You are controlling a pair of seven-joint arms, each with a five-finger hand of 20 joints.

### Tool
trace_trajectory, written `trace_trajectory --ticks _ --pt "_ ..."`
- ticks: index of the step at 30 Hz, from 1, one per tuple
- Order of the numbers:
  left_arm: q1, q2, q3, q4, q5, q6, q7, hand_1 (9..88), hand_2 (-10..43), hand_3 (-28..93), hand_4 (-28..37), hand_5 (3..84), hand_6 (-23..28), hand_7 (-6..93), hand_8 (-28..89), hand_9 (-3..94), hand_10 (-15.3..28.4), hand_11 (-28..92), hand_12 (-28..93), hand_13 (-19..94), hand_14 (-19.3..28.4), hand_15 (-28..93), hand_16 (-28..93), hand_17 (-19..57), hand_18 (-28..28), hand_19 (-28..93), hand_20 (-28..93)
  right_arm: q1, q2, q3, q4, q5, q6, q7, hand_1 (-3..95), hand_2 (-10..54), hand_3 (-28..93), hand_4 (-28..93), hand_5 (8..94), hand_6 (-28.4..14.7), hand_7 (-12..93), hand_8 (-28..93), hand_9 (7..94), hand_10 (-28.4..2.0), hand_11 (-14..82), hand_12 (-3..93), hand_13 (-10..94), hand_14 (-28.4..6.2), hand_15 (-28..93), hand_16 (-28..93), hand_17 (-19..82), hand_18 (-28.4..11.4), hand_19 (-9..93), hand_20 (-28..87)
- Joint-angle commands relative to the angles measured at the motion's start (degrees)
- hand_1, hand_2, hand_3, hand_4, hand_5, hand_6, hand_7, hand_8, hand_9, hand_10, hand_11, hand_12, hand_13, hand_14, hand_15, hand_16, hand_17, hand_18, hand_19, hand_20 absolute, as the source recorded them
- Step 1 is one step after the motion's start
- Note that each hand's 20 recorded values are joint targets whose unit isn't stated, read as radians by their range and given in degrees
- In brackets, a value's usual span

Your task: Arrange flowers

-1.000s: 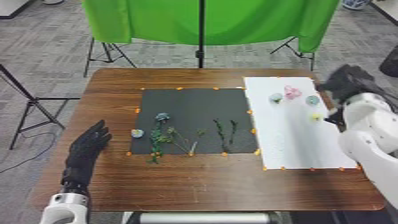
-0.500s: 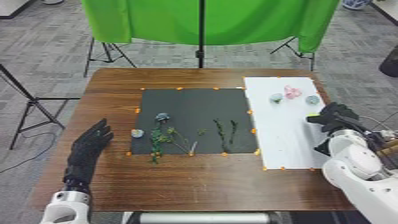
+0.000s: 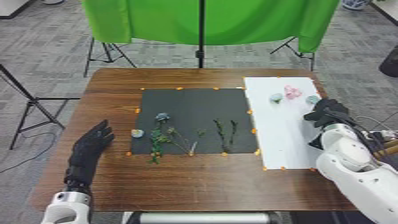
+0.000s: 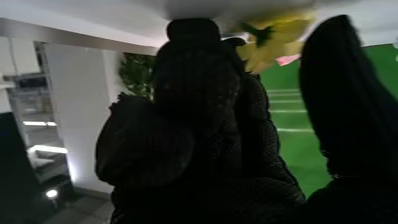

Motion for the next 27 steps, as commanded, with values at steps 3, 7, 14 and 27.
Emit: trace_trajectory --ticks 3,7,14,27 --pt "0.9 -0.59 -0.19 0.0 0.09 -0.45 -0.79 30.3 -2.5 61 -21.7 36.7 4.2 7.5 -5 35.3 11.0 11 12 27 15.2 16 3 2.2 14.3 5 18 2.5 -1.9 -5.0 3.0 -2.2 2.5 -0.7 60.3 -9.5 52 -16 75.8 0.3 19 9 89.1 -9.4 13.7 37.6 94 -1.5 51 34 67 -9.1 93 46" --pt "1.1 -0.59 -0.33 -0.1 0.0 -0.32 -0.76 30.3 -2.6 62 -21.7 37.0 4.3 7.7 -5 35.4 11.0 11 12 27 15.2 16 3 2.2 14.3 5 18 2.3 -0.6 -3.1 -0.5 -1.8 3.4 -1.1 63.3 -9.5 53 -16 79.6 0.1 20 11 92.1 -8.5 11.4 39.9 94 -1.2 52 34 68 -8.8 93 47" --pt "1.2 -0.4 -0.36 -0.16 0.06 -0.42 -0.66 30.4 -2.6 62 -21.7 37.1 4.3 7.7 -5 35.4 11.0 11 12 27 15.3 16 3 2.2 14.3 5 18 6.4 1.2 -3.6 -12.2 2.9 4.3 -4.6 63.9 -9.5 53 -16 80.5 -0.6 19 12 93.1 -8.7 12.4 40.0 94 -0.8 53 33 68 -8.7 93 47" --pt "0.2 0.01 0.06 0.15 0.13 -0.97 -1.23 30.4 -2.5 62 -21.6 37.2 4.3 7.7 -5 35.5 11.0 11 12 27 15.2 16 3 2.2 14.2 5 18 30.3 -17.7 -31.4 -11.8 15.2 -3.2 -17.9 63.7 -9.5 53 -16 80.6 -0.7 19 13 93.2 -8.8 13.1 40.2 94 -0.9 54 32 69 -8.2 93 49"
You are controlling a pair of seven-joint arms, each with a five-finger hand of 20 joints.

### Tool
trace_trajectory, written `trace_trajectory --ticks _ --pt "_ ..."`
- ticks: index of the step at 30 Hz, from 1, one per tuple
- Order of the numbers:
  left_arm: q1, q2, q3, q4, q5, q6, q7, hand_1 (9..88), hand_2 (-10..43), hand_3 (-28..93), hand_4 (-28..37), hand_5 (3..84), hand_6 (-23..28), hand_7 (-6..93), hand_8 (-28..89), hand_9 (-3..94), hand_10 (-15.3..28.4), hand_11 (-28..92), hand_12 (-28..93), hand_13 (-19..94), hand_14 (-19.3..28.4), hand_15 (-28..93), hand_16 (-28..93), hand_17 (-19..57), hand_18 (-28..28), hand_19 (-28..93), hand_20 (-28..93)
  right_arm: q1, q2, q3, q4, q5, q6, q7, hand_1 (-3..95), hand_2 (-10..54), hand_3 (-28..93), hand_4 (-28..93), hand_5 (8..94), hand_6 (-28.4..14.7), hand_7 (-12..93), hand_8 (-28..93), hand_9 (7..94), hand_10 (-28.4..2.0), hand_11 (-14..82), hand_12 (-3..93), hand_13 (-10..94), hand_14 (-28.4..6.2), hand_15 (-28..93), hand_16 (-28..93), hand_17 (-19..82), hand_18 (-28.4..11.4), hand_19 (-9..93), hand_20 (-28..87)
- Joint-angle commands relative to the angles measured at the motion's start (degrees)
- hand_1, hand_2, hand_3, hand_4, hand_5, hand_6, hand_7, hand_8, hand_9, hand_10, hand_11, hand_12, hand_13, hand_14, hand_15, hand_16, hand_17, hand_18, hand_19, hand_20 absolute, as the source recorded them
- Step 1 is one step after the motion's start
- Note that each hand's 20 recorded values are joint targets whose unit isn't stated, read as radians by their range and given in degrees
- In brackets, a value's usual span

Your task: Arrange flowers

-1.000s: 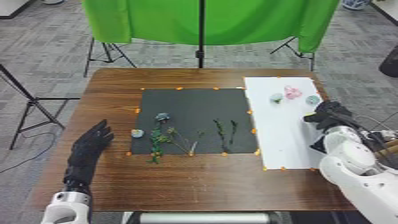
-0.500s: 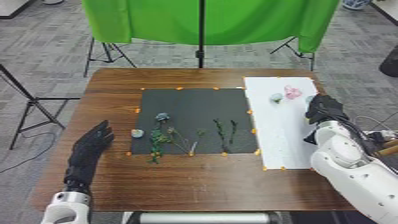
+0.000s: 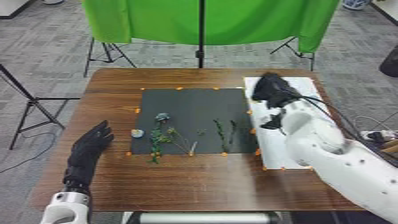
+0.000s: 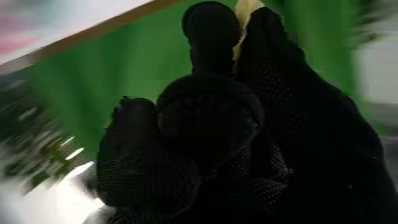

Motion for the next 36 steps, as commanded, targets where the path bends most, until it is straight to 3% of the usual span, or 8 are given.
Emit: trace_trajectory --ticks 1,5,11,14,18,29,33,36 --pt "-0.4 0.12 0.71 0.52 0.08 -0.92 -0.91 30.4 -2.4 61 -21.6 37.2 4.3 7.7 -5 35.5 11.1 11 12 27 15.2 16 3 2.2 14.2 5 18 12.7 -17.9 -13.6 2.7 -1.6 -4.3 -6.0 63.7 -9.5 53 -16 80.6 -0.6 19 13 93.2 -8.7 13.2 40.2 94 -0.9 54 32 69 -8.2 93 49" --pt "-1.5 0.46 1.27 1.1 0.37 -1.75 -1.32 30.0 -2.1 62 -21.8 37.2 4.3 7.7 -5 35.4 11.1 11 12 27 15.1 16 3 2.2 14.3 5 18 13.9 -21.2 -17.9 3.2 -1.0 -5.8 -6.2 63.5 -9.5 53 -16 80.5 -0.6 19 13 93.0 -8.7 13.4 40.3 94 -0.9 54 32 69 -8.2 93 49" --pt "-0.4 0.33 1.48 0.69 0.04 -1.34 -0.76 30.1 -2.2 62 -21.9 37.1 4.3 7.6 -5 35.4 11.0 11 12 27 15.1 16 3 2.1 14.3 5 18 14.3 -23.5 -22.1 4.7 -0.9 -7.2 -5.2 63.1 -9.5 54 -15 79.9 -0.4 19 13 92.8 -8.7 13.4 40.3 94 -0.9 55 32 69 -8.0 93 50" --pt "-1.2 0.51 1.86 1.18 -0.11 -1.21 -1.09 30.0 -2.2 62 -21.8 36.2 4.2 7.1 -5 35.4 11.0 11 12 27 15.2 16 3 2.1 14.2 5 18 14.4 -24.4 -22.3 6.8 -0.7 -8.6 -5.1 63.0 -9.5 54 -15 79.8 -0.3 19 13 92.8 -8.7 13.5 40.6 94 -0.9 55 32 69 -8.0 93 50" --pt "-1.4 0.57 1.89 1.22 -0.32 -0.76 -1.05 29.9 -2.3 62 -21.8 34.3 3.7 7.0 -5 35.4 11.0 11 12 27 15.3 16 3 2.1 14.3 5 18 14.4 -25.4 -22.9 9.1 -1.9 -9.1 -5.0 62.7 -9.5 53 -16 79.8 -0.2 20 13 92.7 -8.8 14.3 40.8 94 -0.7 56 32 69 -8.1 93 51" --pt "-1.6 0.58 2.11 1.43 -0.19 -1.39 -0.9 29.7 -2.4 62 -21.8 33.7 3.7 6.9 -5 35.4 11.1 11 12 27 15.2 16 3 2.1 14.2 5 18 14.6 -25.7 -23.2 11.8 -4.4 -9.4 -4.5 61.1 -9.5 51 -15 77.9 0.1 18 11 91.8 -8.9 16.8 39.9 94 -0.7 56 32 69 -8.2 93 52" --pt "-2.0 0.5 1.98 2.09 -0.35 -3.02 0.21 29.0 -3.3 63 -21.6 33.7 3.8 6.8 -5 35.3 11.1 11 12 27 15.2 16 3 2.1 14.2 5 18 14.7 -25.5 -23.1 12.4 -6.5 -10.5 -4.6 60.3 -9.5 49 -14 74.3 0.5 16 9 90.5 -9.2 19.7 38.7 94 -0.7 56 32 69 -8.3 93 52" --pt "-2.0 0.38 1.99 2.13 -0.16 -3.27 0.27 28.1 -4.1 63 -21.5 33.6 3.7 6.5 -5 35.2 11.0 10 12 27 15.3 15 3 2.0 14.2 5 18 14.6 -25.4 -23.3 12.9 -7.9 -10.4 -5.2 59.2 -9.5 50 -15 71.7 1.3 16 7 89.5 -9.5 20.5 39.2 94 -0.8 56 32 69 -8.4 93 52"
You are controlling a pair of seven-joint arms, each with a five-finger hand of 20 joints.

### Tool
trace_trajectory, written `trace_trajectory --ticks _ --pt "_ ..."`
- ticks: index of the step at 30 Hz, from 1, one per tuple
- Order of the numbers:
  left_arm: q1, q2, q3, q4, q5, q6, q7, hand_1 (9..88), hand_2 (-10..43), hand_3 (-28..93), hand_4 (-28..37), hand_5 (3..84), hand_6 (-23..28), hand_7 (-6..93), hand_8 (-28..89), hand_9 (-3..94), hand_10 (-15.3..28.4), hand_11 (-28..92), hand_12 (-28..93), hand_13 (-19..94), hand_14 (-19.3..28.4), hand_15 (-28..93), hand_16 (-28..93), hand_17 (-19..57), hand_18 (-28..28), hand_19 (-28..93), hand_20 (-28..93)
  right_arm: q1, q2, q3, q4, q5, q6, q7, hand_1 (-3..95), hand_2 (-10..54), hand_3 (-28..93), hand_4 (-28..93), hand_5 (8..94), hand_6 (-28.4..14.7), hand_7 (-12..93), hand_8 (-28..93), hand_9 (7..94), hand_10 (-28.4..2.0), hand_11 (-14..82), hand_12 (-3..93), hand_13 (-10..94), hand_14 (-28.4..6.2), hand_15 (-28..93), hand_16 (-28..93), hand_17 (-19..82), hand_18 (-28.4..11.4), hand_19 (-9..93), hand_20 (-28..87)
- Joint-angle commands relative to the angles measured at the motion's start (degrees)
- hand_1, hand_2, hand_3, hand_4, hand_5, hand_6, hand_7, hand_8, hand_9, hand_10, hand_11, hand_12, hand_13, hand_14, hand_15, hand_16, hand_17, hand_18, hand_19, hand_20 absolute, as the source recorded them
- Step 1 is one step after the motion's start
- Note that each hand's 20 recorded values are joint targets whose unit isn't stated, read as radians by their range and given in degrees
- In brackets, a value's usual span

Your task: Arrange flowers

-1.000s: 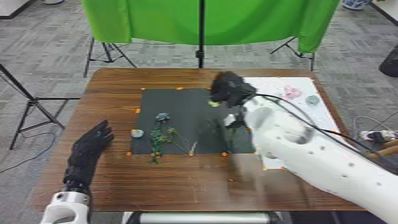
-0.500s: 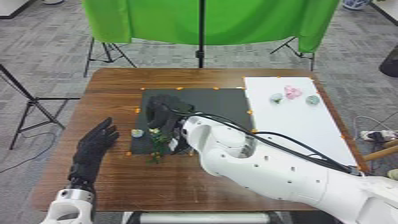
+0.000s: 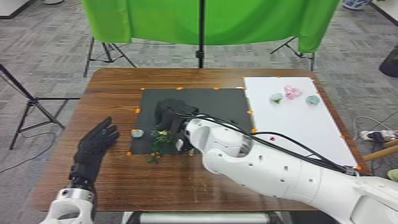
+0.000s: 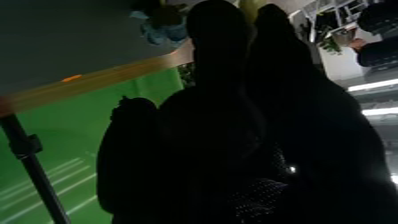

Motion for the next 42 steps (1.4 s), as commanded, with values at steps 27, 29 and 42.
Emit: trace_trajectory --ticks 27,29,42 --pt "2.0 -0.75 -0.93 0.1 0.01 -2.11 0.21 27.5 -5.2 64 -21.7 33.7 3.5 6.2 -5 35.1 10.9 9 13 27 15.3 14 4 2.0 14.2 4 18 1.0 18.7 16.9 -0.2 -8.4 -6.0 11.0 26.4 -5.3 61 -11 56.0 -1.9 8 -6 64.8 -18.9 17.0 25.5 79 -10.2 56 33 54 -15.9 93 47" --pt "1.8 -0.82 -0.86 0.12 0.15 -2.25 0.16 27.5 -5.1 64 -21.7 33.8 3.5 6.2 -5 35.1 10.9 9 13 27 15.3 14 4 2.0 14.2 4 18 1.1 19.1 17.7 2.7 -7.6 -11.2 13.0 23.1 -6.2 61 -10 52.1 -1.9 7 -5 59.0 -20.4 15.5 26.0 74 -13.1 60 34 53 -17.3 93 46" --pt "2.1 -0.84 -1.15 -0.1 0.19 -2.81 -0.19 27.7 -4.8 63 -21.5 33.8 3.5 6.3 -5 35.2 10.9 9 13 27 15.3 14 4 1.9 14.2 4 18 -3.1 20.2 19.8 7.1 -7.9 -19.1 16.2 25.6 -9.5 60 -10 42.8 -0.7 6 -4 62.6 -19.9 20.2 27.3 77 -11.5 64 33 57 -16.4 93 48"
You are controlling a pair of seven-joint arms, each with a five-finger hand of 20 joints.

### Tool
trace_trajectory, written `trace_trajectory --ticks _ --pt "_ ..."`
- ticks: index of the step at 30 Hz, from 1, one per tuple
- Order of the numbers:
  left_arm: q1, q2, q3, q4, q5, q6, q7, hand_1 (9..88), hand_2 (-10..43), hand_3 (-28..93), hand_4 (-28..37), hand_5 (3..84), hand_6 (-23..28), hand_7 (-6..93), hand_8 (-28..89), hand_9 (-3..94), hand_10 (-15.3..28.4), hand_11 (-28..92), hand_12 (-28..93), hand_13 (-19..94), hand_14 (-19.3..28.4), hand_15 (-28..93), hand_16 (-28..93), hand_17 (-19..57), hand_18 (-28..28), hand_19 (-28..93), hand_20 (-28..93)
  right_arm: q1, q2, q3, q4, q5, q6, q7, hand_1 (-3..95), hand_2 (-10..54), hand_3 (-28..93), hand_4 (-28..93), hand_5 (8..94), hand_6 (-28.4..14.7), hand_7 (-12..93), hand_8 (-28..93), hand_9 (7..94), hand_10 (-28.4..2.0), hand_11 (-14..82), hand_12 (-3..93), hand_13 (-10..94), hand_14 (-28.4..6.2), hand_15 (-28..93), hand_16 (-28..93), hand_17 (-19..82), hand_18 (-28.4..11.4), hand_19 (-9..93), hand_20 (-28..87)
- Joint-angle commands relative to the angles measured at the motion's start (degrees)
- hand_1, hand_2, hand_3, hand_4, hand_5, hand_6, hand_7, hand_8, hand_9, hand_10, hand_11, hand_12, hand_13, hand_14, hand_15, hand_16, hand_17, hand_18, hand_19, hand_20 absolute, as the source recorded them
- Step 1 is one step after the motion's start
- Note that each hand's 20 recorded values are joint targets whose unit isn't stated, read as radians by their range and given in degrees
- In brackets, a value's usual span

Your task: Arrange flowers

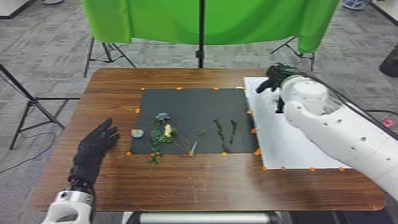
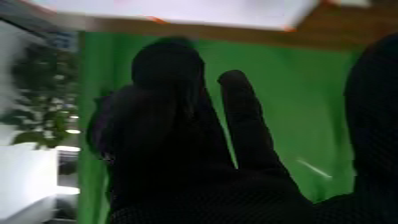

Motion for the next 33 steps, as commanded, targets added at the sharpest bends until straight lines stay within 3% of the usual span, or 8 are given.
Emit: trace_trajectory --ticks 1,9,13,15,18,20,26,33 --pt "1.0 -0.5 -0.26 -0.03 0.2 -0.62 -0.75 27.7 -4.8 63 -21.5 33.8 3.4 6.2 -5 35.2 10.8 9 13 27 15.3 14 4 1.9 14.2 4 18 -3.2 0.7 0.2 0.3 -0.3 -1.1 0.9 26.3 -9.5 60 -10 43.3 -0.7 6 -5 63.0 -19.7 21.0 27.5 77 -11.3 64 33 57 -16.3 93 48" --pt "1.5 -0.55 -0.46 -0.17 0.03 -0.89 -0.96 28.0 -4.9 63 -21.2 33.9 3.5 6.2 -5 35.2 10.9 9 13 27 15.4 14 4 1.9 14.2 4 18 -6.9 0.8 0.8 1.4 -0.8 2.2 2.0 34.7 -9.5 62 -11 50.2 -0.3 9 -6 68.2 -17.5 25.8 28.2 83 -7.6 62 32 60 -14.0 93 50" --pt "1.4 -0.52 -0.53 -0.24 -0.12 -0.59 -0.98 28.2 -4.8 63 -21.1 34.0 3.5 6.2 -5 35.2 10.9 9 13 27 15.4 14 4 1.9 14.2 4 18 -8.1 1.5 -1.5 2.4 -2.3 13.6 0.8 43.5 -9.5 64 -13 55.5 -1.2 13 -7 71.5 -15.6 26.9 27.2 84 -6.3 61 32 62 -12.4 93 49" --pt "1.4 -0.56 -0.62 -0.19 -0.07 -0.76 -1.08 28.2 -4.8 63 -21.1 34.0 3.6 6.1 -5 35.2 10.9 9 13 27 15.4 14 4 1.9 14.2 4 18 -7.9 1.6 -2.6 3.0 -3.4 18.5 -0.1 49.6 -9.5 62 -15 60.9 -1.4 15 -7 75.6 -13.6 23.2 32.7 86 -5.4 61 32 63 -11.4 93 49" --pt "1.5 -0.51 -0.65 -0.19 -0.08 -0.78 -1.21 28.3 -4.7 63 -21.0 34.0 3.5 6.1 -5 35.2 11.0 9 13 27 15.3 14 4 1.9 14.2 4 18 -7.2 1.3 -2.6 2.6 -4.6 20.7 -1.2 60.4 -9.5 55 -14 73.7 -2.2 20 12 85.2 -10.4 14.3 42.3 88 -3.8 60 33 65 -9.9 93 50" --pt "1.3 -0.45 -0.52 -0.11 0.0 -0.88 -1.27 28.3 -4.7 63 -21.0 34.0 3.5 6.2 -5 35.2 10.9 9 13 27 15.3 14 4 2.0 14.2 4 18 -6.3 1.5 -3.0 0.9 -3.9 22.6 -1.9 62.4 -9.5 55 -14 76.1 -2.2 21 13 86.8 -9.7 13.1 43.2 89 -3.5 60 34 66 -9.7 93 50" --pt "1.3 -0.48 -0.47 -0.09 0.0 -0.77 -1.0 28.3 -4.8 63 -20.9 34.0 3.5 6.2 -5 35.2 10.8 9 13 27 15.2 14 4 1.9 14.2 4 18 -2.0 0.7 -6.5 -7.7 -1.4 25.2 -8.6 63.3 -9.5 55 -14 77.2 -2.1 21 14 88.5 -9.3 11.6 44.6 89 -2.9 59 34 66 -9.6 93 51" --pt "0.2 -0.51 0.22 0.34 0.3 -1.5 -1.1 28.4 -4.6 63 -20.8 34.0 3.6 6.1 -5 35.2 10.9 9 13 27 15.3 14 4 2.0 14.2 4 18 2.7 -4.6 -13.3 -12.5 4.0 21.2 -17.1 62.0 -9.5 56 -15 76.7 -1.4 22 14 88.3 -9.0 11.2 44.7 89 -2.6 59 34 66 -9.4 93 52"
